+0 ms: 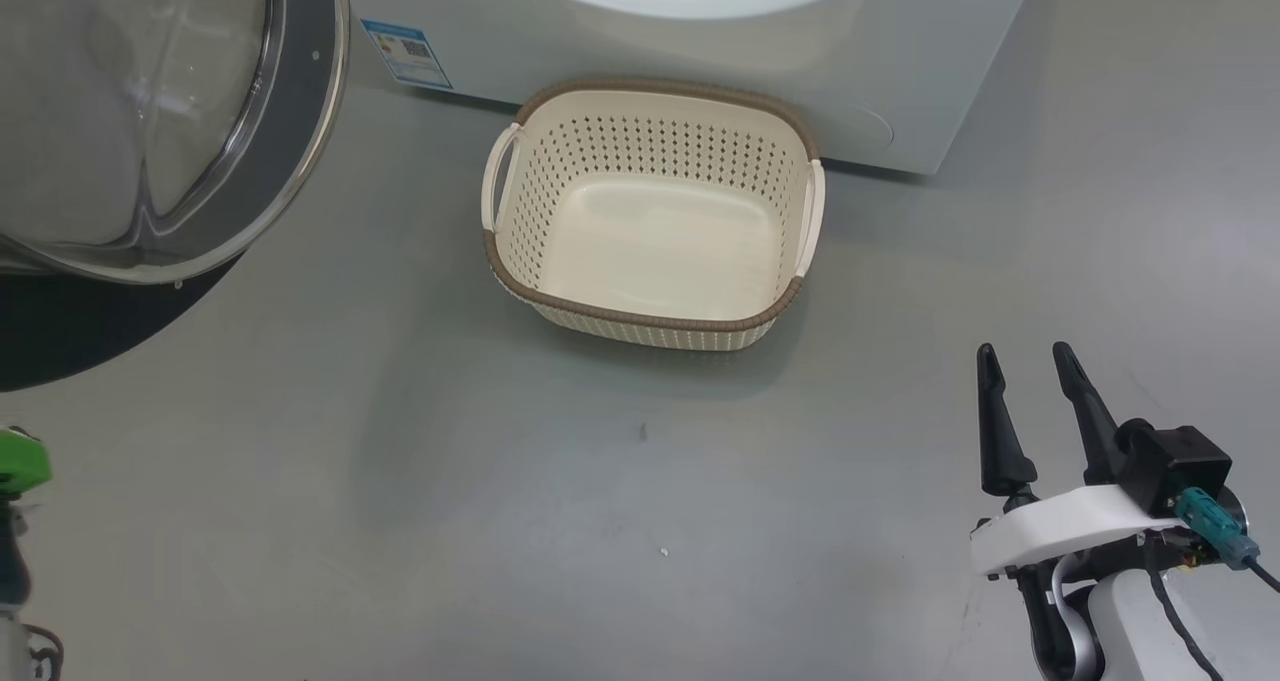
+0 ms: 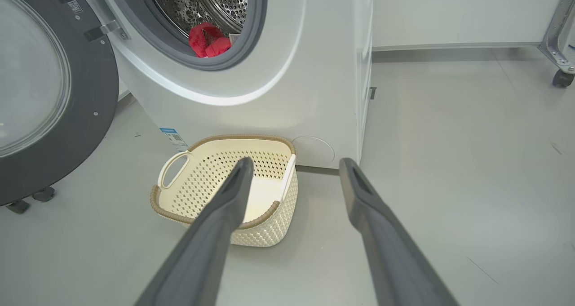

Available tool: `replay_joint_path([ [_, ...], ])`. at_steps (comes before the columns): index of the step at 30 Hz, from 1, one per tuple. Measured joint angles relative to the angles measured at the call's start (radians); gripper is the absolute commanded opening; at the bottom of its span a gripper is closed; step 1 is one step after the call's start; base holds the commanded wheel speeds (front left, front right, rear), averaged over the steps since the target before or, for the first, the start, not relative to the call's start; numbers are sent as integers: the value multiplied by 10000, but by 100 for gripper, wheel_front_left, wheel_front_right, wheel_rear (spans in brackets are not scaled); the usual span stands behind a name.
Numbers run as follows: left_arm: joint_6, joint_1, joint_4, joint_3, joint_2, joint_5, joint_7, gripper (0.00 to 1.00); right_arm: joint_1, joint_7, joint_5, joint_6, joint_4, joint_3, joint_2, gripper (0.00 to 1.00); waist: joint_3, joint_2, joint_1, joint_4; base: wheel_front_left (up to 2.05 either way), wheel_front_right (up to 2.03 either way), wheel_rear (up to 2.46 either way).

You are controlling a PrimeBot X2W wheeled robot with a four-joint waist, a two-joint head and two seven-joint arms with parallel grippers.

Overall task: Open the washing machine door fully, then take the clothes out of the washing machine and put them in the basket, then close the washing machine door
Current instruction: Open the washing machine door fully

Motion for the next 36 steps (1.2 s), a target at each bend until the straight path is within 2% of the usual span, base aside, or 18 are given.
replay_joint_path([
  [9,-245,426,-165,-844,-115,773,-105,0,-24,-13,190,13,297,-35,121,100,-937,0,0,-199,0,0,0],
  [19,-426,1449,-777,-1501,-499,1141,-192,0,9,-15,267,13,454,-230,192,100,-1997,0,0,-619,0,0,0],
  [23,-437,1857,-1162,-1783,-815,1193,-270,0,144,-15,280,15,541,-270,213,100,-2434,0,-1,-901,0,0,0],
  [24,-514,2504,-1732,-2092,-1154,1221,-278,0,197,-15,280,29,481,-274,249,100,-2891,0,-1,-1346,0,0,0],
  [29,-525,2889,-2236,-2370,-1570,1221,-280,0,374,-15,280,29,407,-303,274,100,-3091,0,-1,-1656,0,0,0],
  [36,-527,3295,-2930,-2443,-1747,1292,-295,0,469,-15,261,102,234,-288,280,100,-3181,0,-1,-1998,0,0,0],
])
